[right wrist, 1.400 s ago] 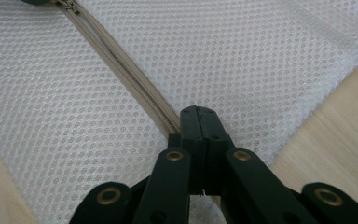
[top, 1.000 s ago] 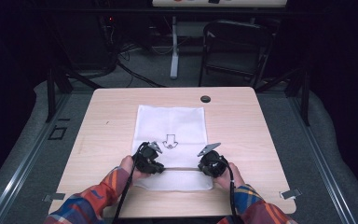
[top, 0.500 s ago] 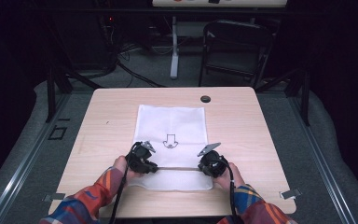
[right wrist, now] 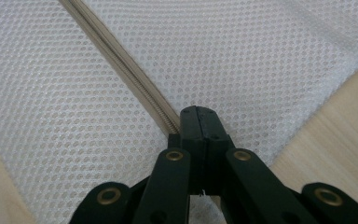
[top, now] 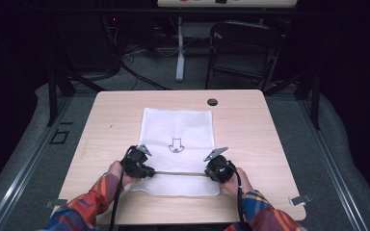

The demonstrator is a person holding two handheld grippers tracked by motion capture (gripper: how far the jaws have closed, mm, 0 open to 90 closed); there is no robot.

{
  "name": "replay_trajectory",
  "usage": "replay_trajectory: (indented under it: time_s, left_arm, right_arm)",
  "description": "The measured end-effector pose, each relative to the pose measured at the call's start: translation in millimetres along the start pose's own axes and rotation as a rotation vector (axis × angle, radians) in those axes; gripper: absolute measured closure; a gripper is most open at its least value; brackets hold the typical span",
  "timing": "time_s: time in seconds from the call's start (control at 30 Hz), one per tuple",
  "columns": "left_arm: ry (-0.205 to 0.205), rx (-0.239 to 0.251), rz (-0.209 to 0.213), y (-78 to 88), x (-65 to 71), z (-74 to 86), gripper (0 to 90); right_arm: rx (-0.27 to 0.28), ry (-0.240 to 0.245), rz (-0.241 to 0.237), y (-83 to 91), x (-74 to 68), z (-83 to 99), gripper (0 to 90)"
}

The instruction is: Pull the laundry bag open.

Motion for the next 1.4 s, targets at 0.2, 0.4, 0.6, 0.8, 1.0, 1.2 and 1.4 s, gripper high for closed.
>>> replay_trajectory:
  time_s: [0.2, 0.4, 0.6, 0.8, 1.0, 1.2, 1.4]
  left_arm:
    - [0.023, 0.003, 0.002, 4.3, -5.0, 4.0, 80.9]
    - [0.028, 0.005, 0.001, 7.1, -7.3, 5.8, 80.9]
    - [0.048, 0.01, -0.015, 12.6, -14.2, 9.4, 80.8]
    - [0.074, 0.019, -0.032, 19.3, -21.9, 14.4, 80.7]
    - [0.104, 0.033, -0.03, 25.5, -27.4, 19.6, 80.6]
    - [0.124, 0.033, -0.057, 28.9, -32.0, 23.7, 80.6]
    - [0.157, 0.048, -0.043, 33.6, -36.8, 28.3, 80.5]
  right_arm:
    - [0.003, -0.004, 0.003, -0.2, -0.2, -0.1, 90.0]
    - [0.002, -0.001, 0.001, -0.3, -0.2, -0.2, 90.0]
    - [0.0, -0.002, -0.002, 0.1, -0.2, 0.1, 90.0]
    - [0.002, -0.001, 0.0, -0.1, -0.2, -0.1, 90.0]
    - [0.001, -0.001, 0.001, -0.2, -0.2, -0.1, 90.0]
    - [-0.007, 0.003, 0.0, 0.3, -0.1, 0.0, 90.0]
    - [-0.009, 0.003, 0.0, 0.4, -0.2, -0.1, 90.0]
Point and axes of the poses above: each handheld gripper's, and its own axes: y roughly backward along the jaws, z roughly out of its underside, x roughly to its right, the point moved 6 cm from there along -y, roughly forward along the jaws, and after that the axes turned 12 degrees about y, right-handed, at the moved point
